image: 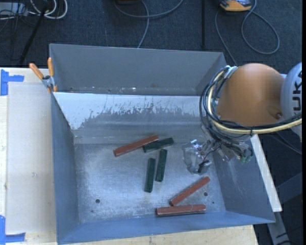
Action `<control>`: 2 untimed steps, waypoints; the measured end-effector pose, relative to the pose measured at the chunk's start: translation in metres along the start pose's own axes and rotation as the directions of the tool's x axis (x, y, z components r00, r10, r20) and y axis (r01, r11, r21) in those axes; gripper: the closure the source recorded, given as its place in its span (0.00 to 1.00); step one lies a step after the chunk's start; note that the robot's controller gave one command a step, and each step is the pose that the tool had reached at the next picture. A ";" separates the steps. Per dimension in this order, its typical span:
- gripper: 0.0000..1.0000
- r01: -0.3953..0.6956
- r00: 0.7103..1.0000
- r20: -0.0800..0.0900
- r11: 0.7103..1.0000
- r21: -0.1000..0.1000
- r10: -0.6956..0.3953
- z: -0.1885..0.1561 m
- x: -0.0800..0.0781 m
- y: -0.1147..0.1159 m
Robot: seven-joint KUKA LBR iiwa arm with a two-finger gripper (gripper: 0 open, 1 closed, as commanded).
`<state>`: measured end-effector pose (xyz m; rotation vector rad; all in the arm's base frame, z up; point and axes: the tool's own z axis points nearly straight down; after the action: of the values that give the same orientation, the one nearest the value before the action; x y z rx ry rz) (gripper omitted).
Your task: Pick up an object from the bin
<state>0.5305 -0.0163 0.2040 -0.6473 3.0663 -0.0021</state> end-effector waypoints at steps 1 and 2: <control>0.00 -0.003 1.000 -0.007 1.000 -0.004 0.003 0.004 0.002 0.000; 0.00 0.067 0.998 0.000 0.998 -0.001 -0.067 0.133 0.039 0.027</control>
Offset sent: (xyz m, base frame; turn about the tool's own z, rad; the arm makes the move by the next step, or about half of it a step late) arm 0.0000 0.0000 0.0000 0.0000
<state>0.4851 -0.0069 0.0702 -0.7496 3.0434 -0.0006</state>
